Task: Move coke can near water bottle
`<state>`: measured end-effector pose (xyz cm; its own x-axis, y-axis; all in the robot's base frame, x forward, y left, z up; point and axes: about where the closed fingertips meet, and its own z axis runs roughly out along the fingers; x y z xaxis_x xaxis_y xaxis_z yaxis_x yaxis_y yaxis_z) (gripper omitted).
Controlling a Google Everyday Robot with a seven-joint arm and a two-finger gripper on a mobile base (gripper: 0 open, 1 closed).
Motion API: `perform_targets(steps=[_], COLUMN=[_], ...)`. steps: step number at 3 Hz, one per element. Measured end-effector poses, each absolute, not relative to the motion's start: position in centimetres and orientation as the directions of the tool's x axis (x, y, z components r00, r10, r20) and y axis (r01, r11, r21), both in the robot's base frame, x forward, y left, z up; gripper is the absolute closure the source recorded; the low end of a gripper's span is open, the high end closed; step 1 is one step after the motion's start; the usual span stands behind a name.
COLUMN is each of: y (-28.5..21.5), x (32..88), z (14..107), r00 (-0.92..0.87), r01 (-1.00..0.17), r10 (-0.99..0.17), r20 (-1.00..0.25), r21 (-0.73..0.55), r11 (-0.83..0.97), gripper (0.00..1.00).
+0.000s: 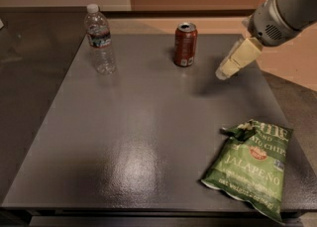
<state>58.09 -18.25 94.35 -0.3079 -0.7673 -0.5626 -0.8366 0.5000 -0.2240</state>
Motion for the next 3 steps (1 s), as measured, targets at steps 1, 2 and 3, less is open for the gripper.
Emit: perform_targets(steps=[1,2,3], y=[-18.0,-16.5,-14.1], x=[61.1,63.8,66.0], z=[93.3,92.3,91.8], r00=[-0.343,-0.344,-0.318], r01=[-0.800,-0.796,-0.811], r10=[-0.695,-0.635,-0.595], r20=[-0.632,-0.692,-0.738], r21=[-0.192,-0.144,-0.114], r11=[0.569,0.589,0.574], gripper=[0.00,0.00,0.00])
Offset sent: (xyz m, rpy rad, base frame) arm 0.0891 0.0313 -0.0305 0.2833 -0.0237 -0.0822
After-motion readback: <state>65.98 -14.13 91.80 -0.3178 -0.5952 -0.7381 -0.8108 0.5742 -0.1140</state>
